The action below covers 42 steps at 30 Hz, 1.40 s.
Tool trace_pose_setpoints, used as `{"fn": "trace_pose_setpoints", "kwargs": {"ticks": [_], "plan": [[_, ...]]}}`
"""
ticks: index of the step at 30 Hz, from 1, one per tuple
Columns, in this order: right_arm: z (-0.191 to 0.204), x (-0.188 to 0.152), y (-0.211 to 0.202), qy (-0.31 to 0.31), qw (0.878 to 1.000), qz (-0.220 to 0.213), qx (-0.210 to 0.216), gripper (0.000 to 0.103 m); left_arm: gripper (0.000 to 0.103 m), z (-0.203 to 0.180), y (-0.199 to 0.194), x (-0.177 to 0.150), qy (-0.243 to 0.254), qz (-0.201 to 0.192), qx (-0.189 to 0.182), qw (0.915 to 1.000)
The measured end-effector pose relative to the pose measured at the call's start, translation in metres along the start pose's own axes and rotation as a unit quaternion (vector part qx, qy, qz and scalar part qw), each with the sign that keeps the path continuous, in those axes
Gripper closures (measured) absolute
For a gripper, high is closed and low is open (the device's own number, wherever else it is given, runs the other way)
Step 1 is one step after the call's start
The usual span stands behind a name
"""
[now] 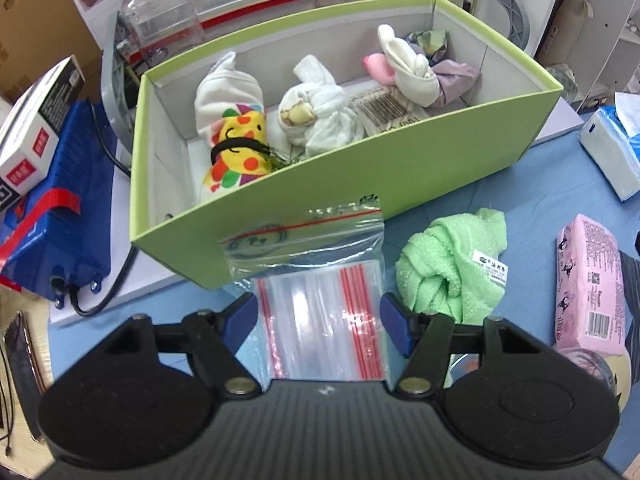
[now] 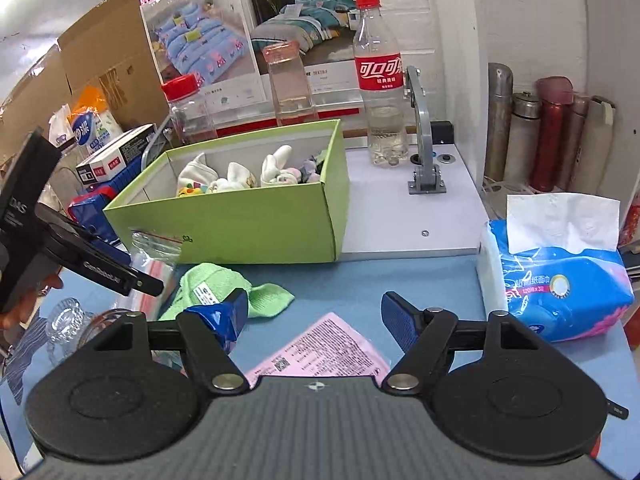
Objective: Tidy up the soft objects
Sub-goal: 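Move the left tool to the clear zip bag while the right tool approaches the pink wipe pack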
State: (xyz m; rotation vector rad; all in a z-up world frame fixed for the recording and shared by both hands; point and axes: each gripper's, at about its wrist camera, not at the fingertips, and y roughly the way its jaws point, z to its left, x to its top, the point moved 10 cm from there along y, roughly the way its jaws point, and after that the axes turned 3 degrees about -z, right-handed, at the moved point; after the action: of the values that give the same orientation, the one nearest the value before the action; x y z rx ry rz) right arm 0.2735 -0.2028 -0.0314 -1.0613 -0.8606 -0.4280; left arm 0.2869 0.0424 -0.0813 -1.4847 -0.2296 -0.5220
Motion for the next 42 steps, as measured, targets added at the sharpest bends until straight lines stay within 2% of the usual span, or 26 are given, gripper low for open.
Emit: {"fn": "trace_pose_setpoints", "kwargs": {"ticks": [12, 16, 22, 23, 25, 27, 30, 36, 42], "plan": [[0.002, -0.001, 0.003, 0.002, 1.0, 0.003, -0.003, 0.043, 0.038, 0.021, -0.005, -0.011, -0.035, -0.004, -0.004, 0.9994], [0.005, -0.001, 0.001, -0.002, 1.0, 0.002, -0.005, 0.043, 0.037, 0.048, -0.006, -0.021, -0.068, -0.003, 0.0, 0.9977], [0.009, -0.001, 0.001, -0.004, 1.0, 0.002, -0.005, 0.042, 0.037, 0.117, 0.002, -0.052, -0.14, 0.016, 0.055, 0.9885], [0.01, -0.001, 0.001, -0.005, 1.0, 0.003, -0.005, 0.042, 0.037, 0.127, 0.0, -0.057, -0.158, 0.012, 0.056, 0.9857], [0.01, 0.001, 0.003, -0.005, 1.0, 0.001, -0.005, 0.042, 0.037, 0.126, -0.011, -0.056, -0.169, -0.004, 0.022, 0.9854], [0.011, 0.004, 0.005, 0.001, 1.0, -0.002, -0.006, 0.042, 0.037, 0.108, -0.023, -0.044, -0.158, -0.023, -0.023, 0.9869], [0.016, 0.006, 0.004, 0.007, 1.0, -0.007, 0.005, 0.042, 0.037, 0.067, -0.028, -0.025, -0.101, -0.031, -0.054, 0.9929], [0.017, 0.002, -0.001, 0.0, 1.0, -0.006, 0.012, 0.042, 0.037, 0.008, -0.003, -0.007, 0.001, 0.005, -0.049, 0.9988], [-0.003, -0.001, 0.004, 0.03, 1.0, -0.007, 0.006, 0.042, 0.037, -0.004, 0.02, -0.003, 0.028, 0.049, -0.04, 0.9976]]}}
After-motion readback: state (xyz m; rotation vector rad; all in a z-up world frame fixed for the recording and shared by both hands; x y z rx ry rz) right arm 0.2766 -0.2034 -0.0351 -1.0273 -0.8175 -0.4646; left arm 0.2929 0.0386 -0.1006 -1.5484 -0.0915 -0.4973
